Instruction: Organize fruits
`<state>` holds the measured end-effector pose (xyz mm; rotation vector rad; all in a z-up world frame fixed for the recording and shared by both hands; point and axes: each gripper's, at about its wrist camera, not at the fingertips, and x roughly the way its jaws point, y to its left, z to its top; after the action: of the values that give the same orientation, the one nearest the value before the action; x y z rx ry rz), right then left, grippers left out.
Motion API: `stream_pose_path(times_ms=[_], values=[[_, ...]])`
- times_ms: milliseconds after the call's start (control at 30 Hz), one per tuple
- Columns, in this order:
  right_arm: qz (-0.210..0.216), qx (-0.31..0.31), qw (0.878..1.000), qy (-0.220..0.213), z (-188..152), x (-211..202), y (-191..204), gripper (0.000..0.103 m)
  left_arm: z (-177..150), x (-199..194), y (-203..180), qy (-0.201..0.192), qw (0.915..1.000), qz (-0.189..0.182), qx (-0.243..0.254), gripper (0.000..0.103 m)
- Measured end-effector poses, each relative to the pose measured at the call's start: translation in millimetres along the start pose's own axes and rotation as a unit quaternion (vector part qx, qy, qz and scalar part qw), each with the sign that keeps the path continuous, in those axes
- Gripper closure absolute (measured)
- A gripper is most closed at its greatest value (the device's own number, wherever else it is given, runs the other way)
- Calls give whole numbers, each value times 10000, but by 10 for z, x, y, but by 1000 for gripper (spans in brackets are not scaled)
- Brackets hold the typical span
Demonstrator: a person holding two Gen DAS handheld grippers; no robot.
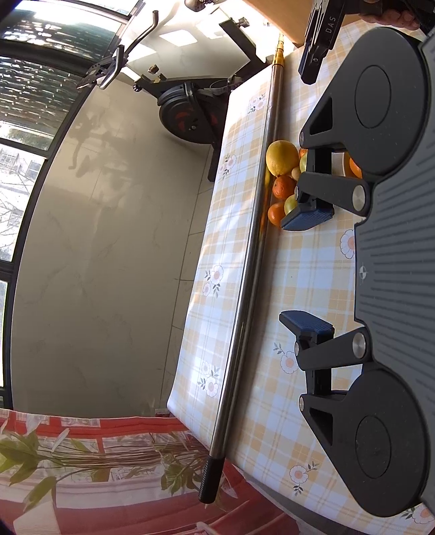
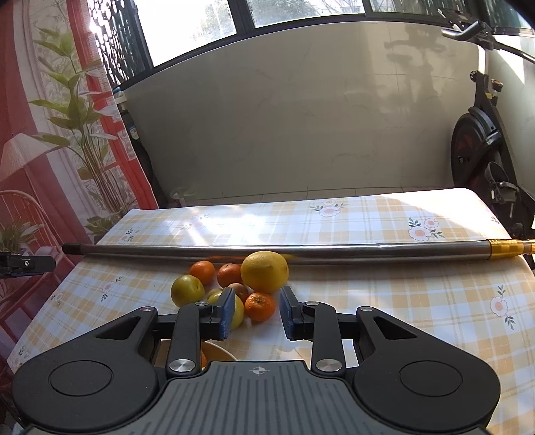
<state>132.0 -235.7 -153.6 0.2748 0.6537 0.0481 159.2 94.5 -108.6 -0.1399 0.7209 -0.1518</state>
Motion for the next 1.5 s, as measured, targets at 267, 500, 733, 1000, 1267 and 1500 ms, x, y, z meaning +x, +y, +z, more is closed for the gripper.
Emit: stream_pose_path(times_ms=[267,500,733,1000,1267,1500], values=[[30,-178,9994,304,-61,326,151,75,16,181,156,95,9998,86,148,46],[140,-701,9952,665,-5,716,373,71,-84,436,234,195,9998,-57,-36,45],[145,-1117,9883,1030,22,1101,511,66,-111,610,249,300,9993,-160,-141,44],[177,-1184,9852,1225,-3,1280,519,63,-108,726,172,380,9990,-220,-88,43],[204,-1296,9828,1296,-31,1327,565,61,-142,740,85,403,9988,-284,-74,42],[288,-1044,9854,1316,-55,1352,524,59,-127,740,-12,393,9986,-319,-128,42]])
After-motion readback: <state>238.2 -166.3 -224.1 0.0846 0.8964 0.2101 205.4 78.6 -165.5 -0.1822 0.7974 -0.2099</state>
